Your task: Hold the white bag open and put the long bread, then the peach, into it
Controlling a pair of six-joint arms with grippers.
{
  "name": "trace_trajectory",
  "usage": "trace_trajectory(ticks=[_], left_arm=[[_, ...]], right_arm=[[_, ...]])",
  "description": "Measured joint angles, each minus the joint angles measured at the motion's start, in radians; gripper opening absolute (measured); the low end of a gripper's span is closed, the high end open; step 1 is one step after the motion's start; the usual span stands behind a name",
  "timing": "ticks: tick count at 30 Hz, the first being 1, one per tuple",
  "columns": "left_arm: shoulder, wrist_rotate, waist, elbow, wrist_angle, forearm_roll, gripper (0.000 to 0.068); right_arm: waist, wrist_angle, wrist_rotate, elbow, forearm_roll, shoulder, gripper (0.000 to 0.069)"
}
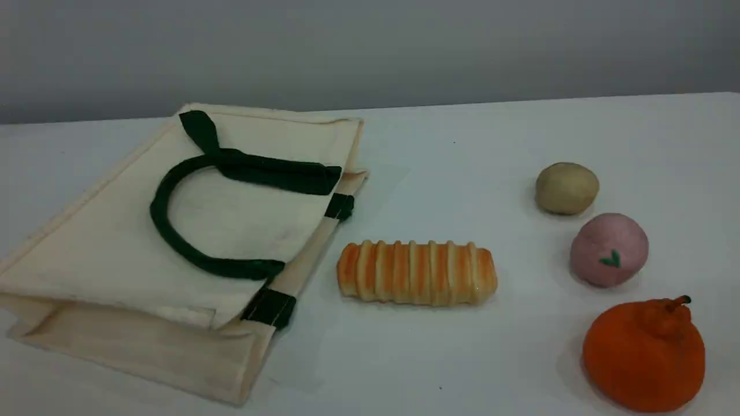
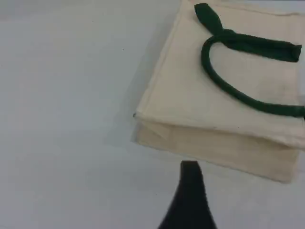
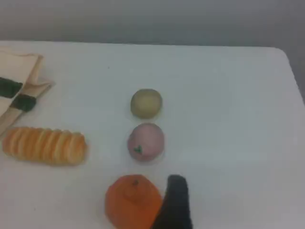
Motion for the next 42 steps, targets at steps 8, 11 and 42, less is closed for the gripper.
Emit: trace_trajectory(ticks=[8, 11, 42], left_arm=[[0.0, 0.0, 0.0, 0.0, 0.0, 0.0, 0.0524], [0.0, 0.0, 0.0, 0.0, 0.0, 0.0, 0.0524], [0.814, -0.037, 0.0, -0.411, -0.139, 0.0, 0.0524]], right_arm=[[0.0, 0.0, 0.0, 0.0, 0.0, 0.0, 0.0591], [0.008, 0.0, 0.0, 0.0, 0.0, 0.0, 0.0591], [0.141, -0.187, 0.062, -0.475, 0.044, 0.738, 0.059]])
